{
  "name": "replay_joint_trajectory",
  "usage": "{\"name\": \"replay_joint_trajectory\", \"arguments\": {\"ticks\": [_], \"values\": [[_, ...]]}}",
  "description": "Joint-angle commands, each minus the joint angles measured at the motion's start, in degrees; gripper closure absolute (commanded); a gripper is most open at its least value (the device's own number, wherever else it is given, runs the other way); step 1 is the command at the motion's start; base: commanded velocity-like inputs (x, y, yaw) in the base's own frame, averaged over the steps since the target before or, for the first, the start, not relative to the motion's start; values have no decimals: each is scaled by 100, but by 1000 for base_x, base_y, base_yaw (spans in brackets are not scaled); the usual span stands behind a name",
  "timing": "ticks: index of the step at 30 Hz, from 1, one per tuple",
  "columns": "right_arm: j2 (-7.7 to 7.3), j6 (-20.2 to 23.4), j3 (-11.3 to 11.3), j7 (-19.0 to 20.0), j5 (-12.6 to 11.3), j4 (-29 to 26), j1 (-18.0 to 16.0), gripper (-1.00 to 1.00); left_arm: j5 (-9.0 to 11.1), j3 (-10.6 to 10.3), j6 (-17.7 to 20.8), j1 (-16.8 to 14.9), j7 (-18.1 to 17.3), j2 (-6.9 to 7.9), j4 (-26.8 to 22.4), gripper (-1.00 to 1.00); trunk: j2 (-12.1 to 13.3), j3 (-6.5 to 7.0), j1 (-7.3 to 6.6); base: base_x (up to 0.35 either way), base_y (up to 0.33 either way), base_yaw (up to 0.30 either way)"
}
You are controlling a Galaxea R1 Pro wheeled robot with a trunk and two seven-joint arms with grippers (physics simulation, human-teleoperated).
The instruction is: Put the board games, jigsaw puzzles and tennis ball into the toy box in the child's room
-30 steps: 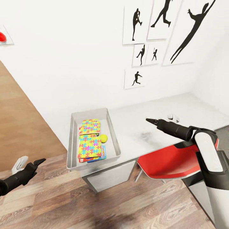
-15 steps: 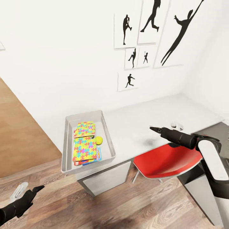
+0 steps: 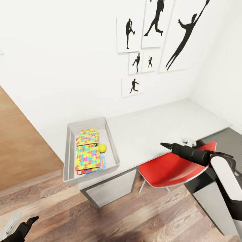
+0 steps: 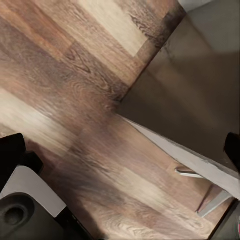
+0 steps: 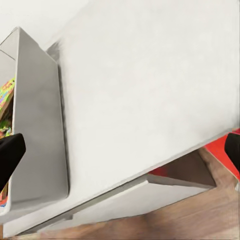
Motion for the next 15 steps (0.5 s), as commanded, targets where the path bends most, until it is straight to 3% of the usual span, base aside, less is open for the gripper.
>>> {"name": "replay_joint_trajectory", "arguments": {"ticks": [1, 15], "values": [[-5, 17, -7, -63, -60, -5, 24, -100, 0, 13, -18, 13, -32, -2, 26, -100, -11, -9, 1, -188, 0, -13], [-29, 13, -269, -66, 64, -5, 132, -100, -11, -18, -243, 72, -84, -4, 135, -100, -11, -4, 1, -267, 0, -5]]}}
